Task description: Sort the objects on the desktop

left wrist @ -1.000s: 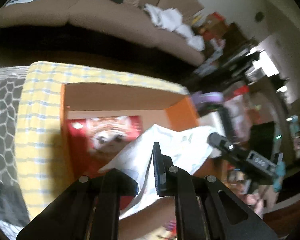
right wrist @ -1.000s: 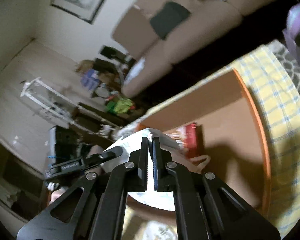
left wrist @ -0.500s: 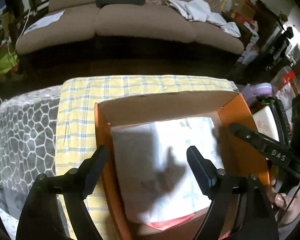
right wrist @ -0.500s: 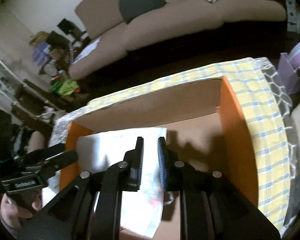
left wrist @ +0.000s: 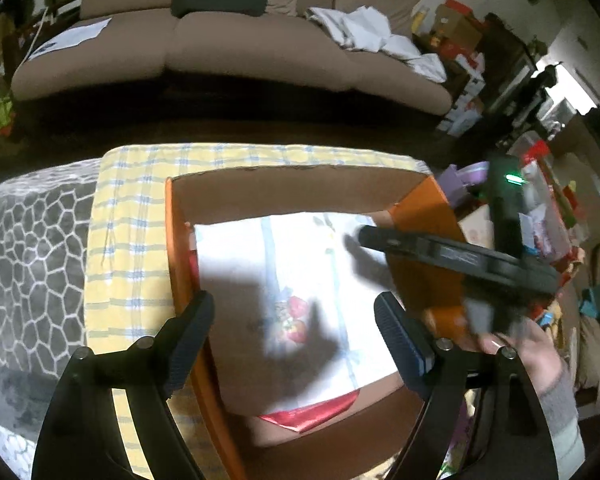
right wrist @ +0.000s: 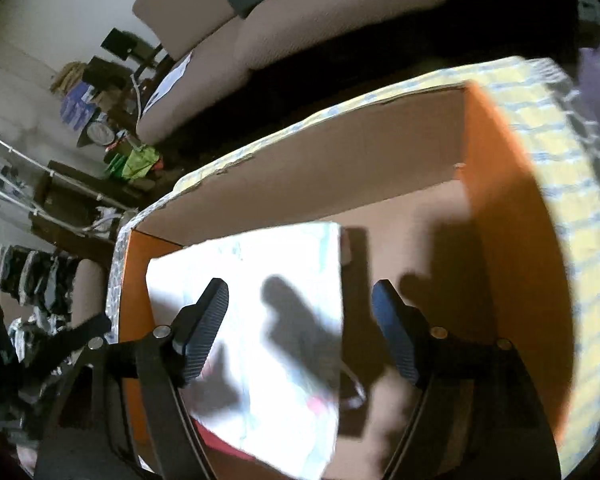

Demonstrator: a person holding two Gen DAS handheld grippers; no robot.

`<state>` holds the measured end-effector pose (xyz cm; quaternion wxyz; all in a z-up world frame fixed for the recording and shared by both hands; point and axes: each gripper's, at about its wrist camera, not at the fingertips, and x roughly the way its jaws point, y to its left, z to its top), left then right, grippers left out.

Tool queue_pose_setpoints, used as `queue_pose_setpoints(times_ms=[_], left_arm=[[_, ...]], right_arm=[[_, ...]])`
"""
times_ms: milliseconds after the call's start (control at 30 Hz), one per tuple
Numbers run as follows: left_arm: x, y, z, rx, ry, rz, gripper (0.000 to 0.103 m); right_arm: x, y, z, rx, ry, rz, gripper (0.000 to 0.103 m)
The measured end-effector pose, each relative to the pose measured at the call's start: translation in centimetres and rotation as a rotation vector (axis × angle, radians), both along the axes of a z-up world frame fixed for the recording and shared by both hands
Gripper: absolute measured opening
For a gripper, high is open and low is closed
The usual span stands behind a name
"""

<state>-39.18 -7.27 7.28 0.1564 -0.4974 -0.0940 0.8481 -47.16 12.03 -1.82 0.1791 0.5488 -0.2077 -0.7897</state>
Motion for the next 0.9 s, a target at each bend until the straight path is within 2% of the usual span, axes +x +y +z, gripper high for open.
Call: queue_pose_setpoints(times_ms=[67, 133, 167, 200, 300, 400, 533, 667, 733, 900], left_arm=[[0.1, -0.1, 0.2, 0.013, 0.016, -0.013, 0.084], [0.2, -0.1, 0.4, 0.007, 0.031, -0.018, 0.084], [0.2, -0.2, 0.5, 0.006, 0.042, -0.021, 0.084], [0.3, -0.2, 0.6, 0.009, 0.048, -0.023, 0.084], [0.5, -0.7, 0.4, 0.047, 0.057, -0.024, 0.084], [0.8, -1.2, 0.4, 0.08, 0.067, -0.029, 0.084], [2.0, -2.2, 2.0, 0.117, 0.159, -0.044, 0.084], [3.4, -4.4, 4.1, 0.248, 0.244, -0.048, 0.088], [4.1, -5.2, 5.0, 0.285, 0.278, -0.038, 0.088], [5.2, -6.7, 6.9, 0.339, 0.32, -0.023, 0.088]], right_arm=[[-1.3, -0.3, -1.3, -0.035, -0.04, 0.008, 0.073], [-1.7, -0.2, -1.8, -0.109, -0.051, -0.002, 0.058], [-1.7, -0.2, -1.8, -0.143, -0.041, 0.014, 0.025], [-1.5, -0.3, -1.6, -0.148, -0.026, 0.03, 0.005], [-0.1, -0.4, 0.2, -0.15, 0.046, 0.087, 0.002], [1.7, -0.7, 3.7, -0.141, 0.132, 0.134, 0.002], [4.5, -1.6, 10.4, -0.069, 0.252, 0.222, 0.002], [7.3, -2.9, 17.3, -0.025, 0.346, 0.297, 0.002], [8.6, -3.6, 19.9, 0.0, 0.38, 0.327, 0.002], [12.5, -4.7, 24.6, -0.097, 0.417, 0.341, 0.002]])
